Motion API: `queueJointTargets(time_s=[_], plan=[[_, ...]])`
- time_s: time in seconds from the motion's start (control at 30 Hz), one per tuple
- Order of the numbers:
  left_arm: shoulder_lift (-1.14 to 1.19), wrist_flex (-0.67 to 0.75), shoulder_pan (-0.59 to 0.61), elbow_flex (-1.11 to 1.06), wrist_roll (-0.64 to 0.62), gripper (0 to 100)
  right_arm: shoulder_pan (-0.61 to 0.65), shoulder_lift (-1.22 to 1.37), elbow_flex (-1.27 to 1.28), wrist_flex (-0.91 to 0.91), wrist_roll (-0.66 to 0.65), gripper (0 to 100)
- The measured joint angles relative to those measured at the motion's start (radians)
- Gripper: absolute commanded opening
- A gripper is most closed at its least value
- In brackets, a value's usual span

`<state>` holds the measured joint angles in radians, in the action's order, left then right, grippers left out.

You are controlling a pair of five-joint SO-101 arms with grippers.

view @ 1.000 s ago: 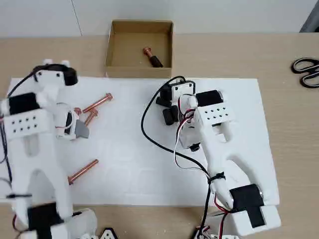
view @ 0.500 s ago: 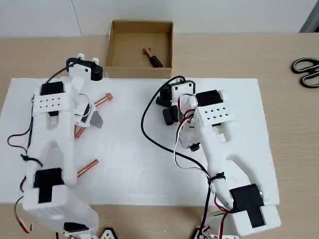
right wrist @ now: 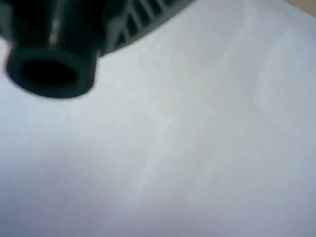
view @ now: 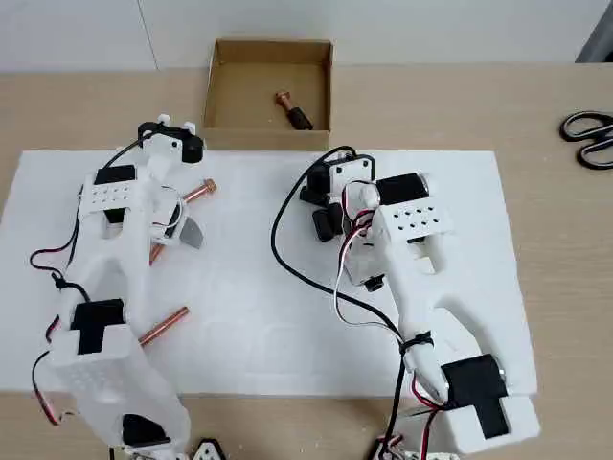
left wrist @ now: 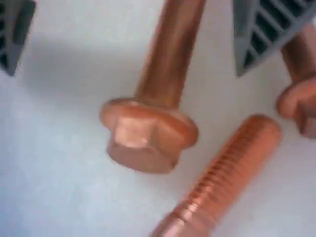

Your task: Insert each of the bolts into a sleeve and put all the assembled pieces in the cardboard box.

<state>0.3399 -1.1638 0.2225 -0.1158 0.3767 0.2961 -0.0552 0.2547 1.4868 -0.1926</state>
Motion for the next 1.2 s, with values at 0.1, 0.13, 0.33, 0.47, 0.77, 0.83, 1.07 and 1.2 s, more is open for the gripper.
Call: queueJointTargets(time_s=[0.1, 0.13, 0.33, 0.47, 0.77, 0.83, 1.07, 1.2], plan=[[0.006, 0.003, -0.002, 0.002, 0.000, 20, 0.000, 0.000, 0.000, 0.000, 0.000, 0.5], [0.008, 0.003, -0.005, 0.002, 0.000, 18, 0.000, 0.000, 0.000, 0.000, 0.000, 0.5], [0.006, 0.002, -0.018, 0.002, -0.003, 14, 0.000, 0.000, 0.000, 0.000, 0.000, 0.5], [0.006, 0.002, -0.020, 0.002, -0.005, 8, 0.000, 0.000, 0.000, 0.000, 0.000, 0.5], [0.008, 0.002, -0.017, 0.003, -0.006, 2, 0.000, 0.000, 0.000, 0.000, 0.000, 0.5], [0.008, 0.003, -0.017, 0.003, -0.006, 2, 0.000, 0.000, 0.000, 0.000, 0.000, 0.5], [0.009, -0.026, -0.055, 0.009, -0.006, 0, 0.000, 0.000, 0.000, 0.000, 0.000, 0.5], [-0.002, -0.034, -0.097, 0.009, -0.006, 0, 0.000, 0.000, 0.000, 0.000, 0.000, 0.5]])
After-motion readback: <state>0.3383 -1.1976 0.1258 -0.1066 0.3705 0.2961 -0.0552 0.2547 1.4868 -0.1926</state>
